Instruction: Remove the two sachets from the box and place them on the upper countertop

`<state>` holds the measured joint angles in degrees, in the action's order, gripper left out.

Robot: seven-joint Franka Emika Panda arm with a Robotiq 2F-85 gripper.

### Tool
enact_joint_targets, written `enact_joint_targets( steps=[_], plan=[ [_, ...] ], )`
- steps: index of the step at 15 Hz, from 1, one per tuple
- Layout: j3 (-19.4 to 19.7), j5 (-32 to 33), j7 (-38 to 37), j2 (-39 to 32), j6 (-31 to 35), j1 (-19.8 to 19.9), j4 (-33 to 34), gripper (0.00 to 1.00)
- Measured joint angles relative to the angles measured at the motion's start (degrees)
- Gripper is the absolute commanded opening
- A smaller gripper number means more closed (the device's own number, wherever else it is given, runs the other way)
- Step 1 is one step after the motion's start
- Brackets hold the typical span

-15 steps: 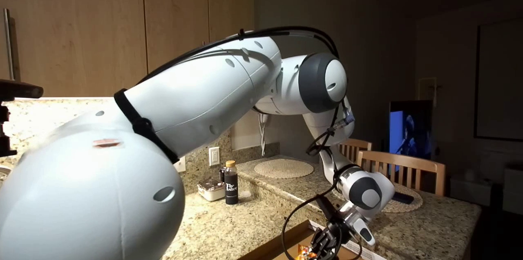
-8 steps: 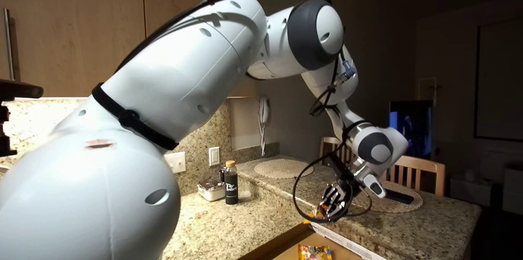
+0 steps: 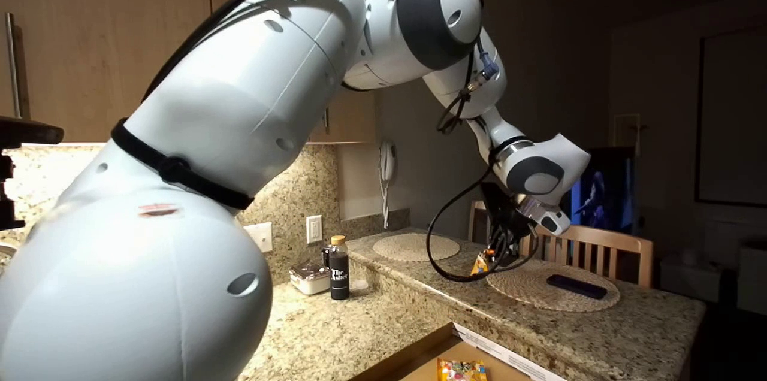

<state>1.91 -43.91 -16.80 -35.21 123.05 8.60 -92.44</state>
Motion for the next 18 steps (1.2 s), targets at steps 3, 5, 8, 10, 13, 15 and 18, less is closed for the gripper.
enact_joint_targets(
  steps=[3, 5, 8, 10, 13, 15, 18],
  plan=[
    [0.0, -2.3, -0.3, 0.0, 9.8, -1.1, -0.6, 0.43],
    [0.0, -3.3, -0.7, 0.0, 14.8, -1.6, -1.2, 0.56],
    [0.0, -3.3, -0.9, 0.0, 17.4, -1.8, -2.0, 0.76],
    [0.0, -3.3, -0.9, 0.0, 17.2, -1.8, -2.9, 0.88],
    [0.1, -2.7, -0.9, 0.1, 8.6, -1.1, -4.5, 1.00],
    [0.5, -2.2, -0.7, 0.1, 0.9, -0.3, -5.4, 1.00],
    [1.6, 0.3, -0.6, 0.1, -11.4, 1.2, -6.1, 1.00]
  ],
)
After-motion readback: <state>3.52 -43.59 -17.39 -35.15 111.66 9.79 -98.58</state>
